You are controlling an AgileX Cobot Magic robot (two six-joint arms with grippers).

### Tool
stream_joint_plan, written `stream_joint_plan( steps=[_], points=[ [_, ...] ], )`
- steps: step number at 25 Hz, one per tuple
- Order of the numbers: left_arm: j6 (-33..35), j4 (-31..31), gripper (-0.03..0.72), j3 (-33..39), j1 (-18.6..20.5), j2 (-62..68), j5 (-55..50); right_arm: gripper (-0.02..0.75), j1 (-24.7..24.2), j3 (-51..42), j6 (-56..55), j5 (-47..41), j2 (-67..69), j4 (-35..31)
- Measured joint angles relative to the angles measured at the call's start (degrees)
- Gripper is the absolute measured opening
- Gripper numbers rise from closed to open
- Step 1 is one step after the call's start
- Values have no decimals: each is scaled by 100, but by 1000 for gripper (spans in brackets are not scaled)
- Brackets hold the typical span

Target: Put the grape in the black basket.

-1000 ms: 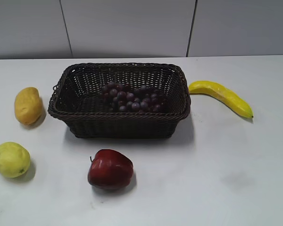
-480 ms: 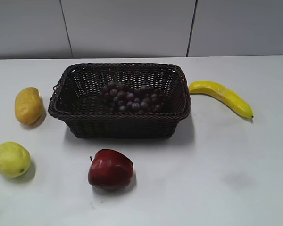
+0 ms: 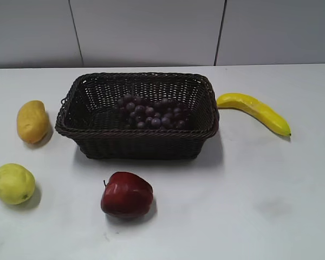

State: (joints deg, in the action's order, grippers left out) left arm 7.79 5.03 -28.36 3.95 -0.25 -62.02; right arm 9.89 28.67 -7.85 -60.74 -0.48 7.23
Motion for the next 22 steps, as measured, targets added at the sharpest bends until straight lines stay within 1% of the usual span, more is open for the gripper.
stream_joint_plan(
  steps=[22],
  points=[
    [0, 0, 235, 0, 0, 0, 0, 592, 0, -25, 43, 70, 0, -28]
  ],
)
